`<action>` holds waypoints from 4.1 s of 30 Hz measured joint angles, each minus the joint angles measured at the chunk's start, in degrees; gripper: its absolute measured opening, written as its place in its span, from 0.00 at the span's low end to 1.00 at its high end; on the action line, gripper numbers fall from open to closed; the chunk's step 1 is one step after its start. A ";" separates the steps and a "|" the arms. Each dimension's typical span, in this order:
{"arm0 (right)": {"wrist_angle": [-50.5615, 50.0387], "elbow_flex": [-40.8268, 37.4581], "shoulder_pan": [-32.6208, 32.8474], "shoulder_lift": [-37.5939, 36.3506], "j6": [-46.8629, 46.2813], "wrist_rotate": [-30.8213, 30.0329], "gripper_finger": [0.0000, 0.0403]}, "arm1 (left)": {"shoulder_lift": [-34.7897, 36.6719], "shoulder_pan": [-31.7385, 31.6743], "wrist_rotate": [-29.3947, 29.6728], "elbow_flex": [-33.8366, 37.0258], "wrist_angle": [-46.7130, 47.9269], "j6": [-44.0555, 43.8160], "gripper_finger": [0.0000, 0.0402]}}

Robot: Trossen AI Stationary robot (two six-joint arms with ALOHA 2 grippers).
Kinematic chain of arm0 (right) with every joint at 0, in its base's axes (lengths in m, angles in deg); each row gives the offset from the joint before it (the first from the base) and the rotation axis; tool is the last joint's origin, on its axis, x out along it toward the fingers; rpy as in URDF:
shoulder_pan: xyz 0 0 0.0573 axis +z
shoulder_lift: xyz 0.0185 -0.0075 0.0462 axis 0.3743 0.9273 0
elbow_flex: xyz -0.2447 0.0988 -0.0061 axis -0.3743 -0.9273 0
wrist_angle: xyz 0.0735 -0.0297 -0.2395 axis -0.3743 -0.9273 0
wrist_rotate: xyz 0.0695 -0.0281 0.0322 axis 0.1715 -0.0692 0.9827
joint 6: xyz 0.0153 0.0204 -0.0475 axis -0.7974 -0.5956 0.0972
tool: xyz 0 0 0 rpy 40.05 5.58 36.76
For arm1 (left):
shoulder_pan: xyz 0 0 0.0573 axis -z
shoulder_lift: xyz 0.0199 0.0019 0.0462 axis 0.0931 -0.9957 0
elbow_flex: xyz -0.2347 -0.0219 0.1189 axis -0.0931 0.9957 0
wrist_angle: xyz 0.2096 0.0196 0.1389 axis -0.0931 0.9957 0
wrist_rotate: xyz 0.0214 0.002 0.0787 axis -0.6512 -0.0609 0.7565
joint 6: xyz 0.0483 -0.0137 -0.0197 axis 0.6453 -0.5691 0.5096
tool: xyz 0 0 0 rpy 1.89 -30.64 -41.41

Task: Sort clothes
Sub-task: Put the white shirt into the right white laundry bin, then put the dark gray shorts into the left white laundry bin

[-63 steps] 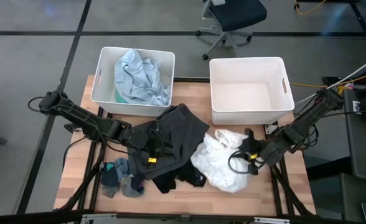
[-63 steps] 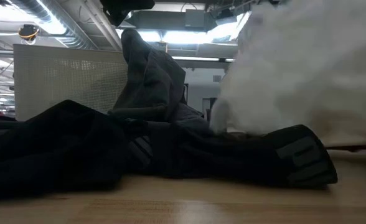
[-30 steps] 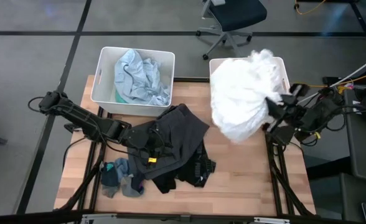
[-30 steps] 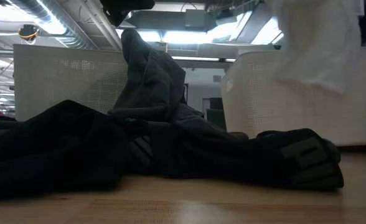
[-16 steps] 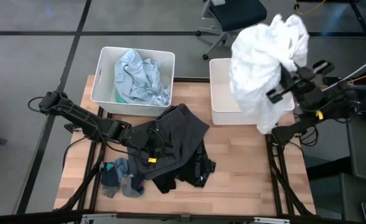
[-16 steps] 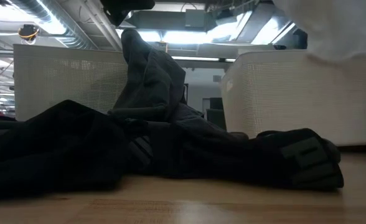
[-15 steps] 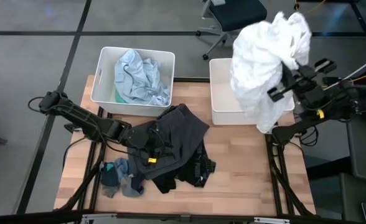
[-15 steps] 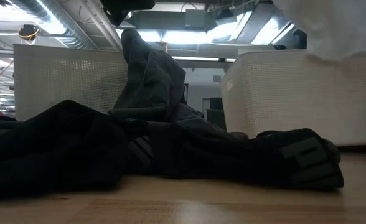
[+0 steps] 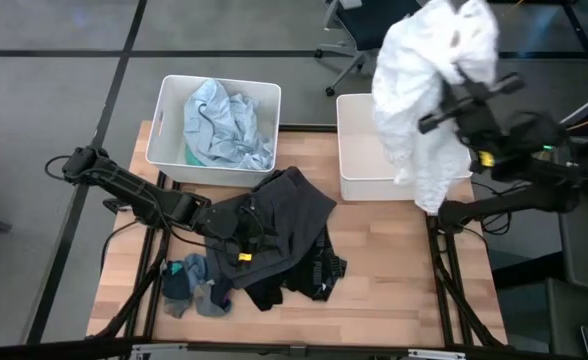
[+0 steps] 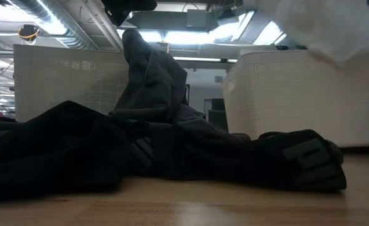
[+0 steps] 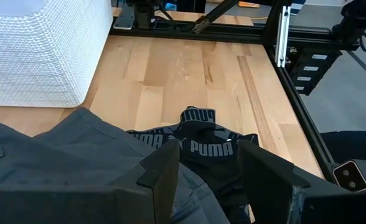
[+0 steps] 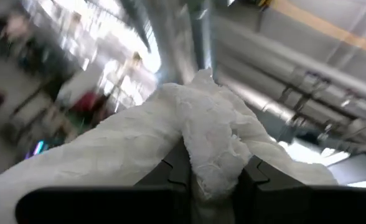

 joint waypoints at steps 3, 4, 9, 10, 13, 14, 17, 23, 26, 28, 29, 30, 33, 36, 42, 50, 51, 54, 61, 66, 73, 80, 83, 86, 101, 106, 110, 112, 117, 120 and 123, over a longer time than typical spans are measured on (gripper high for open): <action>-8.61 -0.03 -5.74 1.66 -6.08 -0.97 0.14 | 0.00 0.00 0.00 0.00 -0.39 -0.02 0.39; -11.32 -0.04 -7.58 2.19 -8.51 -1.29 0.14 | -0.02 0.00 0.02 0.00 -0.57 -0.02 0.39; -26.42 -0.04 -15.03 3.19 -20.66 -2.12 0.14 | -0.02 -0.02 0.02 0.00 -0.63 -0.26 0.39; -29.45 -0.04 -16.28 3.35 -23.29 -2.21 0.14 | -0.02 0.00 0.02 0.00 -0.63 -0.26 0.39; -39.02 -0.04 -19.02 4.15 -31.76 -1.23 0.14 | -0.02 0.00 0.02 0.00 -0.61 -0.26 0.39; -42.44 -0.04 -19.79 4.44 -34.83 -0.65 0.14 | -0.02 0.00 0.03 -0.01 -0.61 -0.26 0.39; -51.79 -0.21 -22.15 5.14 -43.21 2.62 0.14 | -0.02 -0.02 0.04 -0.01 -0.59 -0.26 0.39; -60.69 -4.36 -24.83 7.03 -53.19 10.41 0.14 | -0.02 0.00 0.03 0.00 -0.59 -0.24 0.39; -61.89 -7.48 -26.08 8.23 -55.63 13.02 0.14 | -0.02 0.00 0.02 -0.02 -0.55 -0.68 0.39; -61.70 -9.42 -26.70 8.98 -57.16 14.77 0.14 | -0.02 -0.02 0.04 -0.02 -0.55 -0.97 0.39; -61.67 -10.28 -27.04 9.49 -57.99 15.47 0.14 | -0.02 0.00 0.04 0.00 -0.56 -1.07 0.39; -61.67 -11.00 -27.04 10.11 -58.65 15.85 0.14 | -0.02 0.00 0.04 -0.02 -0.55 -1.07 0.39; -61.67 -12.81 -26.96 11.89 -59.77 16.26 0.16 | -0.02 -0.02 0.04 0.00 -0.52 -1.09 0.39; -61.63 -13.42 -26.89 13.63 -59.95 16.24 0.20 | -0.02 0.00 0.04 0.00 -0.52 -1.09 0.39; -61.17 -13.49 -26.89 15.06 -62.77 16.19 0.31 | -0.02 0.00 0.04 -0.02 -0.48 -1.07 0.39; -61.98 -11.92 -26.89 14.60 -62.93 15.65 0.54 | -0.02 0.00 0.04 -0.02 -0.33 -0.94 0.39; -62.68 -10.88 -26.89 14.60 -62.93 15.67 0.57 | -0.02 0.00 0.04 -0.02 -0.33 -0.94 0.39; -65.62 -6.41 -26.85 14.60 -62.95 15.69 0.63 | -0.02 -0.02 0.04 -0.02 -0.33 -1.05 0.39; -69.71 3.49 -26.80 12.75 -65.93 22.85 0.67 | -0.02 -0.01 0.02 -0.01 -0.25 -2.90 0.39; -68.08 3.82 -26.80 9.72 -67.63 36.78 0.67 | 0.71 -0.01 0.02 -0.02 3.87 -7.35 0.39; -63.59 0.88 -21.77 8.53 -68.96 46.93 0.67 | 5.27 0.04 1.64 -0.02 14.19 -15.97 0.39; -52.27 -5.92 -10.64 8.81 -68.94 46.62 0.67 | 8.89 0.13 3.02 -0.04 26.45 -27.42 0.39; -45.86 -9.17 -6.35 9.50 -68.74 46.62 0.67 | 8.92 0.11 4.49 -0.04 29.78 -31.27 0.39; -40.77 -12.39 -3.20 10.97 -67.63 46.60 0.67 | 8.34 0.11 7.10 -0.02 30.06 -33.33 0.39; -22.14 -19.94 5.98 27.60 -63.74 39.67 0.67 | 3.70 -0.28 8.50 -0.02 20.03 -30.16 0.39; -15.06 -19.96 7.45 34.11 -63.98 39.19 0.67 | 1.68 -0.57 8.43 -0.01 20.26 -30.01 0.39; -10.68 -19.93 7.45 38.39 -63.98 39.17 0.67 | 0.81 -0.86 8.30 0.03 20.10 -29.97 0.39; -7.30 -19.93 7.45 40.29 -63.99 39.14 0.67 | 0.58 -1.32 8.30 0.04 19.77 -29.93 0.39; 0.29 -19.87 7.43 44.12 -64.29 39.14 0.67 | 0.55 -2.53 8.47 0.04 18.64 -29.85 0.39; 3.21 -19.87 7.43 46.57 -64.35 38.49 0.67 | 0.55 -3.22 9.32 0.02 18.68 -31.32 0.39; 6.25 -19.87 7.43 49.45 -64.62 37.57 0.67 | -0.30 -3.34 10.21 0.02 17.84 -32.38 0.39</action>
